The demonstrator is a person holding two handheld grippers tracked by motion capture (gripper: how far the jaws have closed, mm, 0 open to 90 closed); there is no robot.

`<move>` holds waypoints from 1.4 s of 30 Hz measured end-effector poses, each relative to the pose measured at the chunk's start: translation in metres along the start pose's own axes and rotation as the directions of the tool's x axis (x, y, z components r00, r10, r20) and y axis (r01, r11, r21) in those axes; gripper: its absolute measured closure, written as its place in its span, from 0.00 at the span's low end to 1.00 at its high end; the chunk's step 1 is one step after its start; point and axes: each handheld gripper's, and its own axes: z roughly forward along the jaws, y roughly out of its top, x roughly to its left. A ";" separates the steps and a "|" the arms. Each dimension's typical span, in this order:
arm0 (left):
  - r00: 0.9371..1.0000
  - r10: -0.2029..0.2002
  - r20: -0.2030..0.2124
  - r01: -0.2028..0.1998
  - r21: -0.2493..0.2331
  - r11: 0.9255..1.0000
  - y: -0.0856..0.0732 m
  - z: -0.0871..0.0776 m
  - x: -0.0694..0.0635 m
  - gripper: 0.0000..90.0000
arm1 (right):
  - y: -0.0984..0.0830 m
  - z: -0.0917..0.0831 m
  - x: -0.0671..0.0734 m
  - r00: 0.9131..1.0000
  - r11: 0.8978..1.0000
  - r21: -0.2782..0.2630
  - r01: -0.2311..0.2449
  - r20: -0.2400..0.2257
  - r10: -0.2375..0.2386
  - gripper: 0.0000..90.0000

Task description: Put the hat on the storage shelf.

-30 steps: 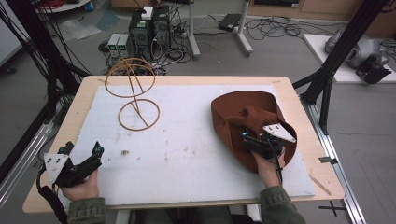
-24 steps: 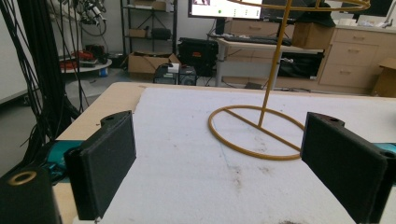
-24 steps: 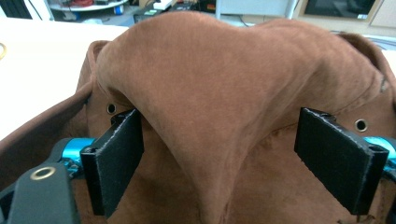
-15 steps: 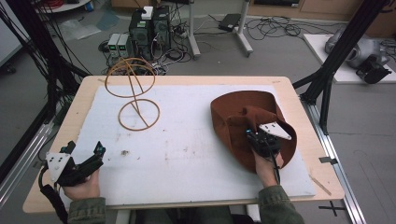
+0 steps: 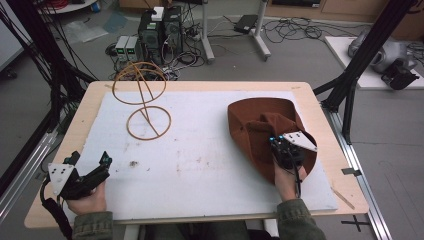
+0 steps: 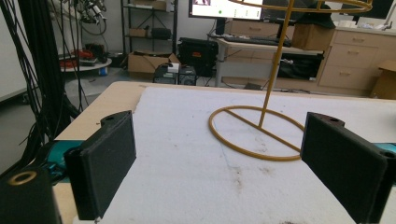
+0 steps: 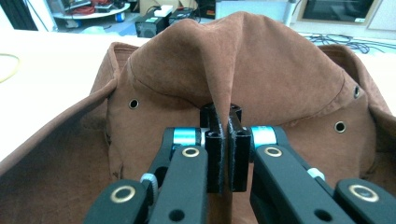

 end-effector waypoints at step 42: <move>1.000 -0.023 0.016 0.023 -0.003 1.000 -0.001 -0.001 0.001 0.12 | 0.040 -0.033 -0.002 0.998 0.957 -0.290 0.004 0.058 0.014 0.98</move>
